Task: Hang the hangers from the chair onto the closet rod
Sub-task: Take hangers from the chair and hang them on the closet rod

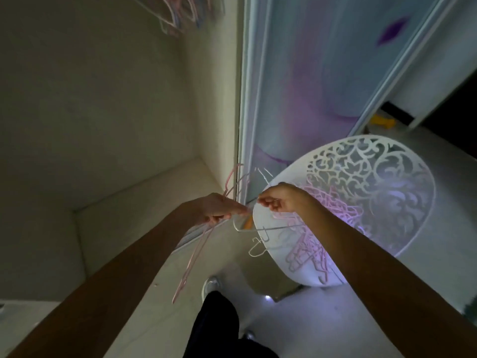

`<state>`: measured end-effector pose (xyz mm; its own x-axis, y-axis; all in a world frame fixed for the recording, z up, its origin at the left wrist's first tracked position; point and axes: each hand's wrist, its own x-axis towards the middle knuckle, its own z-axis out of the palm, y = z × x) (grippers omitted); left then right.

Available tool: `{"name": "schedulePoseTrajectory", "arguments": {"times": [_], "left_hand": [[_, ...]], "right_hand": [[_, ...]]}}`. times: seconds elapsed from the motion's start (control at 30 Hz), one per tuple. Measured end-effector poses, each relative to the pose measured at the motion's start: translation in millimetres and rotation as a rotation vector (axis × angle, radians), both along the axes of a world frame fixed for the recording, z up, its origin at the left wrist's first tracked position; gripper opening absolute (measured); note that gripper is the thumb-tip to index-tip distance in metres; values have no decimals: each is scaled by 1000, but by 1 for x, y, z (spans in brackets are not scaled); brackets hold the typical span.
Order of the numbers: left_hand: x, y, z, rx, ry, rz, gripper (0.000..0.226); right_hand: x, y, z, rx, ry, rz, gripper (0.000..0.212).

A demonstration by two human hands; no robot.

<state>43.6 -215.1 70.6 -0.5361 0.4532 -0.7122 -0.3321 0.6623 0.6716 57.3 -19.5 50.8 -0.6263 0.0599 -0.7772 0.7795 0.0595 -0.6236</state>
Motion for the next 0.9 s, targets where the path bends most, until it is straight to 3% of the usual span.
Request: {"name": "schedulePoseTrajectory", "arguments": {"times": [0.07,0.23,0.37,0.43,0.6,0.8,0.9], "left_hand": [[3,-17,17,63,-40,49,24],[-7,-86,59,253,-126,447,24],[-31,-137,95,406,-110,723,25],[-51,-159,113,469,-79,813,25],[-107,-204,154,535,18,873,20],[-180,-244,200,391,174,853,16],[-211,-257,219,406,192,833,22]], "right_hand": [[-5,-14,17,-31,36,42,19],[-22,-57,60,-118,117,200,12],[-41,-87,94,-90,208,308,37],[-58,-106,116,-80,264,369,34],[-102,-159,168,49,415,404,24],[-162,-210,216,282,689,187,11],[-188,-219,229,363,829,43,10]]}}
